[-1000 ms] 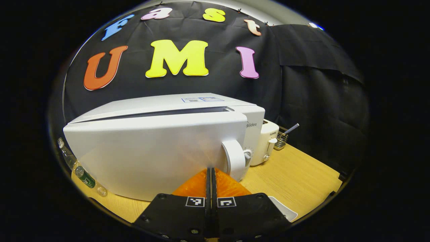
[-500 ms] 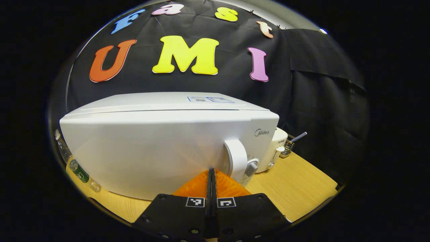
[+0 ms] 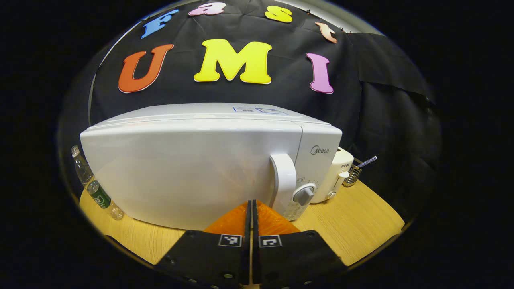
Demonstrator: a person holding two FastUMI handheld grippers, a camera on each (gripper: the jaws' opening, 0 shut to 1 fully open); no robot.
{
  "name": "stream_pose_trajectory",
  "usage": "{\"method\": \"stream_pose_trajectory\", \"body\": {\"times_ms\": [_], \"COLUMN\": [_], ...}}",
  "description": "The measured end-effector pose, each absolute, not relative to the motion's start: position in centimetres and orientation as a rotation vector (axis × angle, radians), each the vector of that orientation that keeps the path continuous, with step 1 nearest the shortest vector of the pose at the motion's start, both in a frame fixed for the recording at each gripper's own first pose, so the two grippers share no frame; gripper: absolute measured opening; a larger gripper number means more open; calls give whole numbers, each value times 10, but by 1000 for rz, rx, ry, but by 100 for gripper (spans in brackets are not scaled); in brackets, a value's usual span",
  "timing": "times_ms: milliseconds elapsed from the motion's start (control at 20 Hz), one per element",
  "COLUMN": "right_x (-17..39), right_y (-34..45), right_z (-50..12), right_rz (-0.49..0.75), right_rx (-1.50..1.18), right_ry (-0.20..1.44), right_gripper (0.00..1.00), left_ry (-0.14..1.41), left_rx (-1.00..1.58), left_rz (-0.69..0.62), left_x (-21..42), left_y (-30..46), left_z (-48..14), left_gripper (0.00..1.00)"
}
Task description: Open the microwave oven with the left hand, put the food in, and close the microwave oven.
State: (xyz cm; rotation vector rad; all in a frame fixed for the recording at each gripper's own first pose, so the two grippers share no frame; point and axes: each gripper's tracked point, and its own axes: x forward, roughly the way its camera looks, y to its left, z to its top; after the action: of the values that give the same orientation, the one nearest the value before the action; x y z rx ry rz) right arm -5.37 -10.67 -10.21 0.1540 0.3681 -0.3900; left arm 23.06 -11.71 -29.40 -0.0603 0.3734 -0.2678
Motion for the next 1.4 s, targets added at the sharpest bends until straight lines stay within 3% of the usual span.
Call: {"method": "stream_pose_trajectory", "body": {"times_ms": [100,150,200,650,1000,1050,1100,1150,1200,1250,1400], "right_x": [-57,-59,-60,-72,-54,-52,-49,-48,-46,-44,-39], "right_y": [-106,-106,-105,-80,-26,-17,-7,1,11,20,47], "right_z": [-104,-104,-106,-112,-96,-94,-91,-91,-87,-84,-70], "right_rz": [-383,-380,-376,-309,-197,-177,-161,-145,-127,-114,-68], "right_rx": [157,163,165,138,122,115,108,102,98,90,75], "right_ry": [375,373,374,375,313,304,292,282,269,254,200], "right_gripper": [100,100,100,100,100,91,100,100,91,100,100], "left_ry": [386,382,375,353,205,184,165,157,141,130,84], "left_rx": [-78,-65,-42,-35,-28,-23,-19,-18,-18,-23,-35], "left_rz": [-263,-232,-205,-203,-213,-208,-188,-173,-148,-130,-130], "left_x": [220,216,212,159,90,79,68,59,50,42,14], "left_y": [-110,-100,-90,-69,-47,-40,-31,-25,-15,-8,4], "left_z": [-302,-305,-304,-273,-182,-167,-152,-142,-128,-115,-81], "left_gripper": [46,86,96,94,94,94,94,94,94,94,94]}}
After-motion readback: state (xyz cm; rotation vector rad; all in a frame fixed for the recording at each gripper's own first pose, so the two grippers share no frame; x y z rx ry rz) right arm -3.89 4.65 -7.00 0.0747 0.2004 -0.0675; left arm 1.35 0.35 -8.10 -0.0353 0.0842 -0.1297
